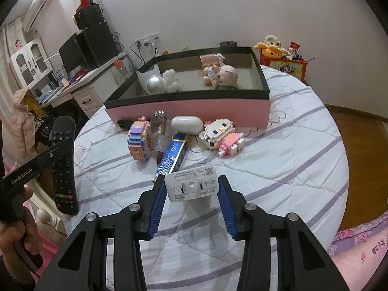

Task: Organize rigid objects
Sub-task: 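Lift the white charger and black remote off the quilt with both grippers, then carry the charger and remote into the pink box and open both grippers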

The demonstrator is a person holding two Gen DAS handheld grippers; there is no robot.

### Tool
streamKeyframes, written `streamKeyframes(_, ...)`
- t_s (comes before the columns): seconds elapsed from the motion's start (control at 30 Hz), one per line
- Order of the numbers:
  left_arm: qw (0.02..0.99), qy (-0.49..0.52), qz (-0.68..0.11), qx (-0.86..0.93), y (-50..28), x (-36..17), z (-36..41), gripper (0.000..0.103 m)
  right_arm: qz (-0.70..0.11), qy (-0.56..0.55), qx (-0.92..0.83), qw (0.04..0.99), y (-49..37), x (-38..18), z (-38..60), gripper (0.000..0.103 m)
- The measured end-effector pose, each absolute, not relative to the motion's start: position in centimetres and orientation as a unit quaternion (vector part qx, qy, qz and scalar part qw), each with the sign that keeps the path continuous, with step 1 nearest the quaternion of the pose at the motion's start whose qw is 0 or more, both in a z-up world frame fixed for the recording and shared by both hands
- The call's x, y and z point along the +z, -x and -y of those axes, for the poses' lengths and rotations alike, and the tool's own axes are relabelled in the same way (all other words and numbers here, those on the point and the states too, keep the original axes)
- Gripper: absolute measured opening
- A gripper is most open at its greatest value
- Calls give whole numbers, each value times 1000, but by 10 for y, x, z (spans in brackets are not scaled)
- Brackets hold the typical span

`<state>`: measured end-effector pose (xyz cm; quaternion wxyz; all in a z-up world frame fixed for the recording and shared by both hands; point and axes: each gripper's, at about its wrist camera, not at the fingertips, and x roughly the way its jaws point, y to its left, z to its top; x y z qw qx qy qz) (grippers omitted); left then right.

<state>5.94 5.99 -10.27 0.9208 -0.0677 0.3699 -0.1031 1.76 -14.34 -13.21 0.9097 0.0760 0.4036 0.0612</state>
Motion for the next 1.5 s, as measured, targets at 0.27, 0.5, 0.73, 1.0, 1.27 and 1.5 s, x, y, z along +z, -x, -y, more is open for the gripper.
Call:
streamKeyframes(0.27, 929, 57, -347, -114, -62, -79, -54, 19, -386, -70, 69, 917, -17, -115, 139, 43)
streamKeyframes(0.5, 917, 50, -377, -118, -76, -94, -48, 28, -396, -70, 66, 913, -18, -122, 139, 43)
streamKeyframes(0.73, 908, 36, -405, -105, -79, -121, -30, 101, -403, -71, 65, 910, -20, -126, 140, 43)
streamKeyframes(1.0, 890, 33, -444, -97, -87, -153, -20, 46, -404, -75, 68, 909, -19, -126, 141, 43)
streamKeyframes(1.27, 891, 45, -438, -110, -85, -133, -28, 44, -389, -75, 78, 915, -21, -110, 140, 43)
streamKeyframes(1.5, 907, 40, -401, -124, -91, -89, -29, 44, -345, -53, 83, 933, -46, -66, 144, 43)
